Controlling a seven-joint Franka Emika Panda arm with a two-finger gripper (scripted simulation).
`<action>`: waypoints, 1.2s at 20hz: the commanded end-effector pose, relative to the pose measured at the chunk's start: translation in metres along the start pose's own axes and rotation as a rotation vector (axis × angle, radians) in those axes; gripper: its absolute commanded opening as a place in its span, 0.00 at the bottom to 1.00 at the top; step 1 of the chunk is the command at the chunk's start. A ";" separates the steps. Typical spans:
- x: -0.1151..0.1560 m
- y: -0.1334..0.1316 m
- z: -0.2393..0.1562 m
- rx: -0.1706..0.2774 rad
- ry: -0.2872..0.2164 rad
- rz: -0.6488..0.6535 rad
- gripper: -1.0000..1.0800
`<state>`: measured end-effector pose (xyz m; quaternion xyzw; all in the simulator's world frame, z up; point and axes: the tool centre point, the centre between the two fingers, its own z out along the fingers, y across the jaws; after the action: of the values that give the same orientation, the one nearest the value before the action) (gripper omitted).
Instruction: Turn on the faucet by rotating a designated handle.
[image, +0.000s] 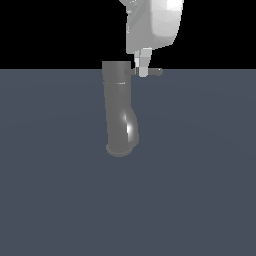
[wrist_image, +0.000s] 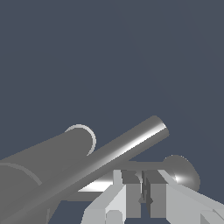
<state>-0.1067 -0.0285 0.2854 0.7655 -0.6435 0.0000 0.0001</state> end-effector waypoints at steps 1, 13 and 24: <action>0.002 -0.002 0.000 0.000 0.000 0.000 0.00; 0.029 -0.026 0.000 0.000 0.000 0.009 0.00; 0.053 -0.047 0.000 0.000 0.000 0.017 0.00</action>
<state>-0.0557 -0.0620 0.2857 0.7648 -0.6443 -0.0012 0.0006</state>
